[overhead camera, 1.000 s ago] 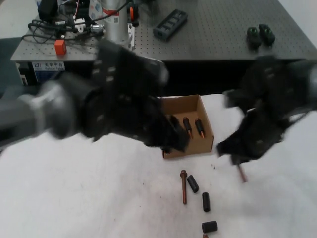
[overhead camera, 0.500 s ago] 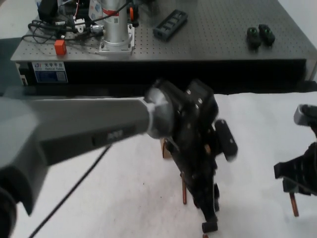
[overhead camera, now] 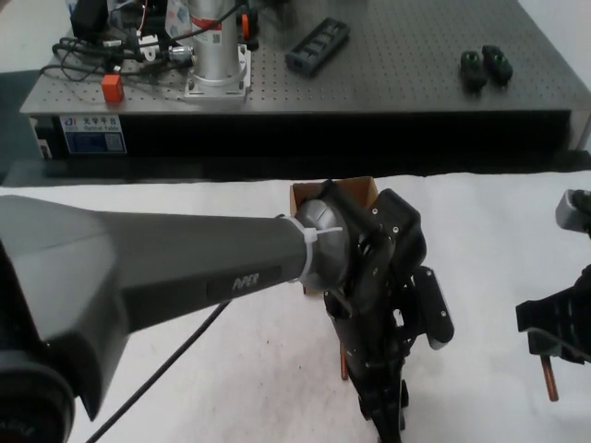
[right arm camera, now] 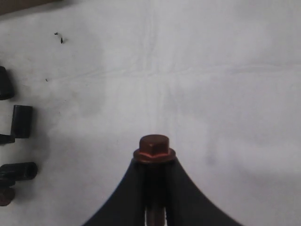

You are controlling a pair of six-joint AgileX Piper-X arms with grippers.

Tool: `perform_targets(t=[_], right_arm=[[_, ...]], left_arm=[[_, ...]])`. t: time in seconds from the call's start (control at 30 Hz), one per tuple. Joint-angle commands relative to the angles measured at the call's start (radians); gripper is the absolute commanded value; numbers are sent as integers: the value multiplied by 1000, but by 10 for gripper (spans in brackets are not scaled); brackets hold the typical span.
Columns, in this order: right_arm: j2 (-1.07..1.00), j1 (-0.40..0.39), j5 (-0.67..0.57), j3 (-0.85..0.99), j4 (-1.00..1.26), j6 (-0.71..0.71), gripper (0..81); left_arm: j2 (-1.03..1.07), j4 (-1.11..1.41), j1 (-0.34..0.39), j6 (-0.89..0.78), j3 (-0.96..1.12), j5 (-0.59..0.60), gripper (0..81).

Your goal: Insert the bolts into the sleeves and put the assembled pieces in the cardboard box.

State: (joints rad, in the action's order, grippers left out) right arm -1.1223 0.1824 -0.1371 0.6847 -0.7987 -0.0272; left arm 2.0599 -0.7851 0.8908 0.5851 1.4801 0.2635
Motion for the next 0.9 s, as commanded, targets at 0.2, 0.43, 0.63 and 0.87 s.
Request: perform_targets(t=[0.2,0.43,0.63,0.87], right_arm=[[39,1,-17,4,-3,12,44],[40,1,-39,4,-3,12,44],[40,1,-39,4,-3,12,44],[40,1,-106,4,12,12,44]], left_arm=[[33,-57,27,0,9,-12,314],[38,-23,48,57,9,-12,314],[38,-23,51,89,9,-14,125],[20,-23,51,44,14,-129,7]])
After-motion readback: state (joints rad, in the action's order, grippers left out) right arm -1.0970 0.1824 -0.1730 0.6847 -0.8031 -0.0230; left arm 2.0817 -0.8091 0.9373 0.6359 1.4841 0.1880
